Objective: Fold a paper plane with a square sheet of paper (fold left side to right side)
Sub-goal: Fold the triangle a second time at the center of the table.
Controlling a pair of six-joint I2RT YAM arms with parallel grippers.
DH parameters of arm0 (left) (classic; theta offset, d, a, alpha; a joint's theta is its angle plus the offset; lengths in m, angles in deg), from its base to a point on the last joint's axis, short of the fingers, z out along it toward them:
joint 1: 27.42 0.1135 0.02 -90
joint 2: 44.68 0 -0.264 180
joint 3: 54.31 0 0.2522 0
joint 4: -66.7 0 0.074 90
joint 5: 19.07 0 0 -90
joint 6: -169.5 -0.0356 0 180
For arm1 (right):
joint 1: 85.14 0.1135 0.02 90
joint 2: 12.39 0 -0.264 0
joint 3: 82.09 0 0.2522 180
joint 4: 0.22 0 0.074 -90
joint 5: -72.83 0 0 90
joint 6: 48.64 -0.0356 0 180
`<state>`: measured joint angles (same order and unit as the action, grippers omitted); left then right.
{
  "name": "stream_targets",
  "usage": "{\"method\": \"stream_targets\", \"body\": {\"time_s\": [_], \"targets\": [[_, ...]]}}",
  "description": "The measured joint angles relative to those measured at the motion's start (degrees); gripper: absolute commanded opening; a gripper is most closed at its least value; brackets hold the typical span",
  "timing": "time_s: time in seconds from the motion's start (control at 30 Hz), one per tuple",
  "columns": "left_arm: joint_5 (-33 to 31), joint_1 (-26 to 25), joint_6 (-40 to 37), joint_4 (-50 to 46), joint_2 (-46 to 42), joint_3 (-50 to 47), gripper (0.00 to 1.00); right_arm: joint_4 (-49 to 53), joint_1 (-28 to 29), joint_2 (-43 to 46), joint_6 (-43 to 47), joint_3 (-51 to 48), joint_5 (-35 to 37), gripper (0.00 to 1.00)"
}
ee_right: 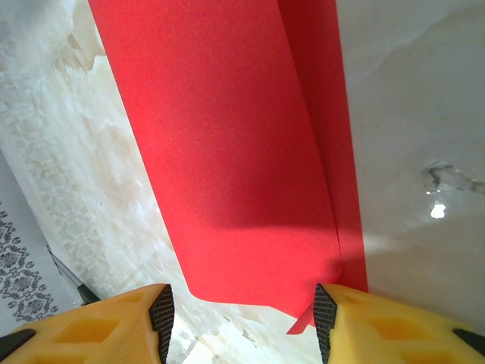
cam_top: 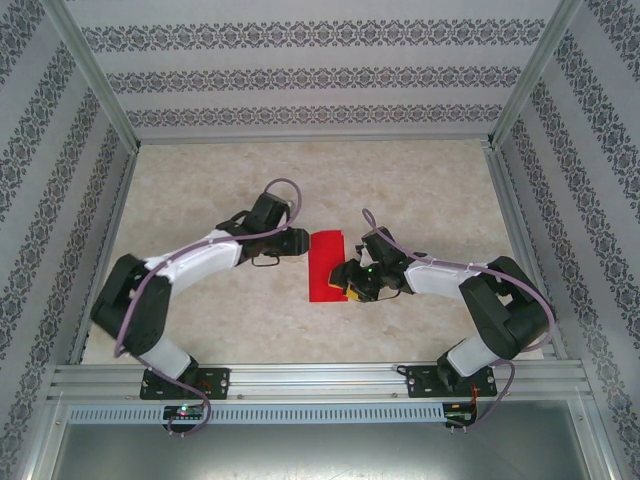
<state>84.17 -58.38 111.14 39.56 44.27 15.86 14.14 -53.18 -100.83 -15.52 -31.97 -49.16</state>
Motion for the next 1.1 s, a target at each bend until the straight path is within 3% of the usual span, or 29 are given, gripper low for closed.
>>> {"method": "stream_targets", "body": {"time_s": [0.17, 0.33, 0.63, 1.1], "targets": [[1.7, 0.2, -0.1, 4.2, -12.1, -11.0, 0.47, -0.5, 0.0, 0.2, -0.3, 0.0, 0.0, 0.52], [3.5, -2.3, -0.1, 7.9, -18.0, -19.7, 0.47, -1.1, 0.0, 0.5, -1.0, 0.0, 0.0, 0.53], [4.1, -6.1, -0.1, 11.0, -20.0, -22.3, 0.45, 0.2, -0.4, 3.1, -1.4, -1.3, 1.0, 0.54], [3.7, -18.3, -2.3, 17.1, -20.0, -23.3, 0.48, -1.4, -0.4, 4.2, -3.4, -2.8, 1.0, 0.54]]}}
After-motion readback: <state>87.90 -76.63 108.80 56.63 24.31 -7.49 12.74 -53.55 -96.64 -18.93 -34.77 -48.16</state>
